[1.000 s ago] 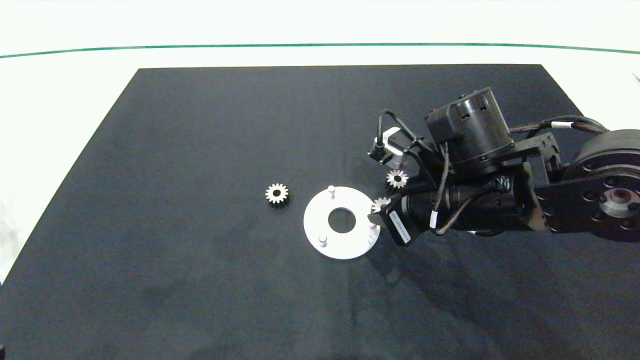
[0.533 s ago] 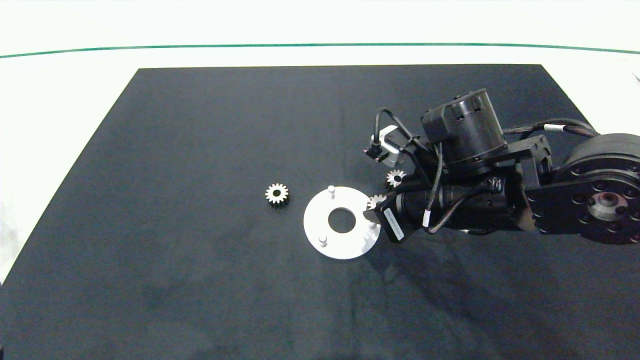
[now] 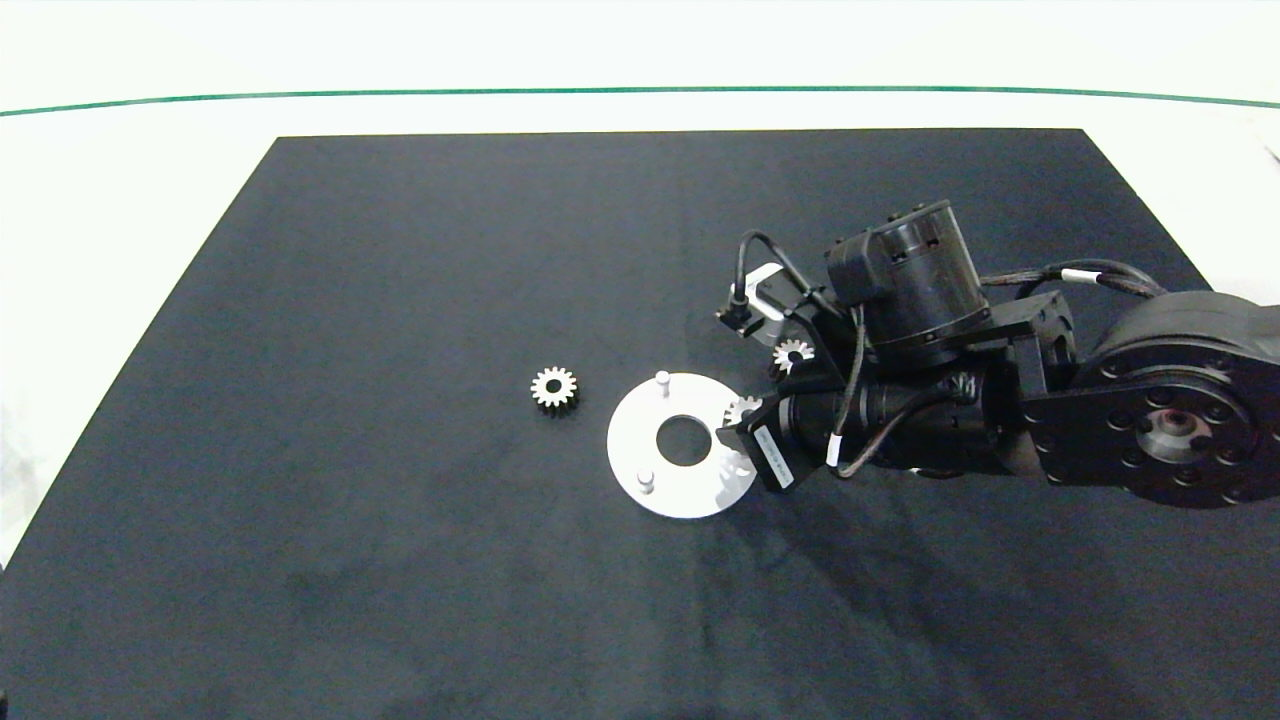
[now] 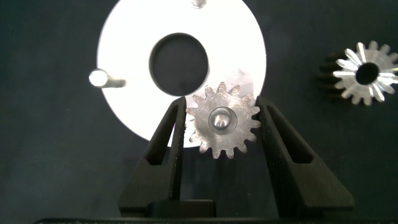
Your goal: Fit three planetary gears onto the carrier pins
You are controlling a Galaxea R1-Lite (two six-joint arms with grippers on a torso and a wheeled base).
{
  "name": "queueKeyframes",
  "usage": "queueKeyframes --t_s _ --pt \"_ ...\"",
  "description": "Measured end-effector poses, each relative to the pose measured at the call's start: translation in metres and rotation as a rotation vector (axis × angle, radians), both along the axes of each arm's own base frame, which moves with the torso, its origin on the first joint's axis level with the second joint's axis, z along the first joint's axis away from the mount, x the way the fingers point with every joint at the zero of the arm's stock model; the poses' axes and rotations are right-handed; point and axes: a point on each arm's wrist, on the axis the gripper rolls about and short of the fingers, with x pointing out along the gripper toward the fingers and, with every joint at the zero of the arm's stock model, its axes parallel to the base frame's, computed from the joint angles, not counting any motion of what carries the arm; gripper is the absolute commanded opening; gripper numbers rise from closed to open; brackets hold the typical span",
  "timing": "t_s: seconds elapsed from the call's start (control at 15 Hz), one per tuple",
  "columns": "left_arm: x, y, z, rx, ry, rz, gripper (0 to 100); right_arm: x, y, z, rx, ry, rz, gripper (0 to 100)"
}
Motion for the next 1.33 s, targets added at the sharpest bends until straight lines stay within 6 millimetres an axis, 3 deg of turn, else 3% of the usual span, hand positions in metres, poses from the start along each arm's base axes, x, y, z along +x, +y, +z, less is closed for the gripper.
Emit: queueKeyframes --t_s 1.0,1.07,1.33 --pt "0.0 0.0 0.0 -0.001 -0.001 0.0 100 0.0 0.004 -0.013 -0.006 -0.01 -0.005 22" --pt "0.0 0.0 0.0 -0.001 -0.001 0.0 100 0.0 0.004 -0.014 -0.003 -0.017 -0.007 100" --pt "0.0 0.0 0.0 -0.001 -0.001 0.0 100 0.001 0.002 -0.016 -0.005 -0.021 -0.012 100"
